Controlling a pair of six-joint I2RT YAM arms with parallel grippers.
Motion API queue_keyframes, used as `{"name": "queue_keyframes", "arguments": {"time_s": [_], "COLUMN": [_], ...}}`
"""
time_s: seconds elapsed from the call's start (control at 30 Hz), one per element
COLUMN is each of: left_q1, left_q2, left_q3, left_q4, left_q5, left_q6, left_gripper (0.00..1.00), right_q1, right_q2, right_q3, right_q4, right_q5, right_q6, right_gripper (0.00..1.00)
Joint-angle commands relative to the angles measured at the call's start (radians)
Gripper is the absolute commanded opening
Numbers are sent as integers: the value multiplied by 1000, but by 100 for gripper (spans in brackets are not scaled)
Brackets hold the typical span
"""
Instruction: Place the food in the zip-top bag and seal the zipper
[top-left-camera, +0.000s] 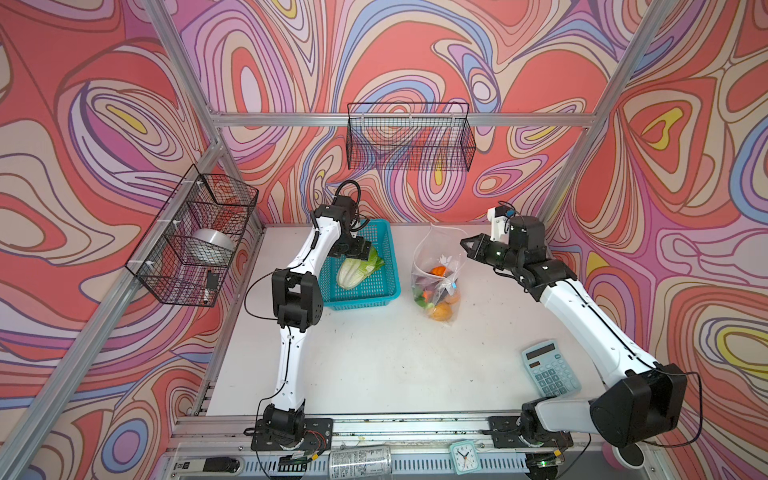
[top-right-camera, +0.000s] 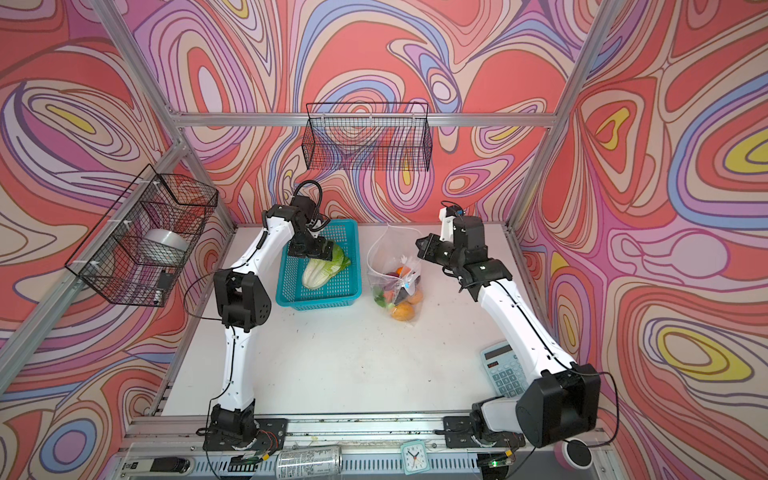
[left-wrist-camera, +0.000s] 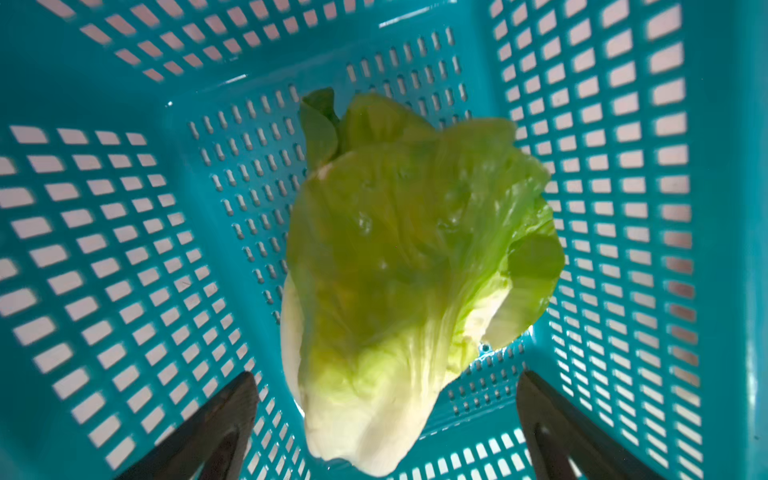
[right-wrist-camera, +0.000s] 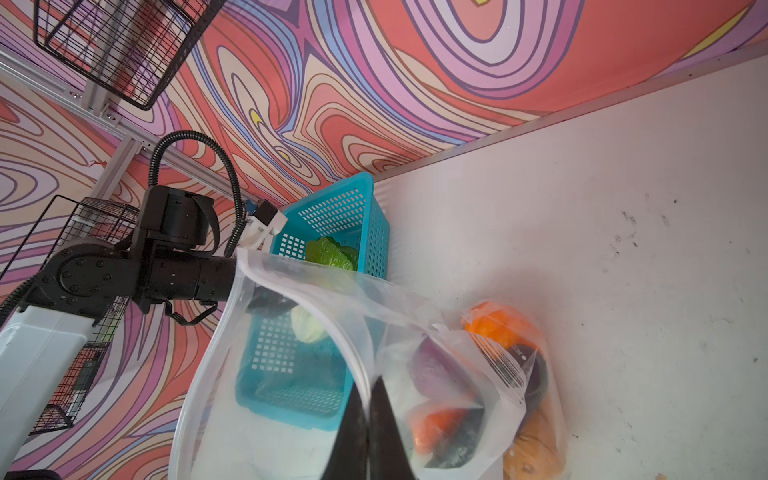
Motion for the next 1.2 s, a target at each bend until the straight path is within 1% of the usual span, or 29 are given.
{"name": "queue_keyframes", "arguments": {"time_s": [0.0, 0.07, 0.13, 0.2, 0.3, 0.4, 0.43, 0.53, 0.63, 0.77, 0.83, 0.97, 1.07, 1.17], "left_q1": [4, -4, -34, -82, -140, -185, -193, -207, -231, -241, -241, -240, -241, -242], "left_q2": [39, 20, -31, -111, -187, -214, -211, -181, -161, -134, -149, -180, -171, -149], "left_q3": [39, 14, -66, -193, -326, -397, -402, -384, -414, -416, -424, -417, -414, -424], "left_q4": [-103, -106, -50, 63, 201, 288, 296, 270, 296, 302, 322, 356, 365, 343], "left_q5": [29, 51, -35, -160, -311, -426, -441, -463, -503, -509, -509, -505, -515, -495], "left_q6": [63, 63, 68, 93, 123, 144, 145, 110, 120, 111, 109, 128, 151, 108], "left_gripper": [100, 100, 100, 100, 100, 100, 100, 100, 100, 100, 100, 100, 100, 100], "right_q1": [-4, -4, -4, -4, -4, -4, -4, -4, -4, -4, -4, -4, -4, -4], "right_q2": [-40, -43, -43, -38, -29, -28, -30, -37, -41, -41, -42, -38, -36, -36], "right_q3": [-17, -23, -26, -29, -26, -27, -28, -37, -45, -42, -39, -41, -44, -45], "right_q4": [-5, -5, 2, 14, 20, 17, 15, 15, 15, 9, 5, 7, 14, 19], "right_q5": [24, 34, 37, 36, 25, 23, 24, 25, 32, 34, 38, 41, 37, 35], "right_q6": [-5, -2, 4, 10, 18, 15, 13, 12, 8, 0, -6, -7, -7, -7], "right_gripper": [0, 0, 0, 0, 0, 0, 0, 0, 0, 0, 0, 0, 0, 0]}}
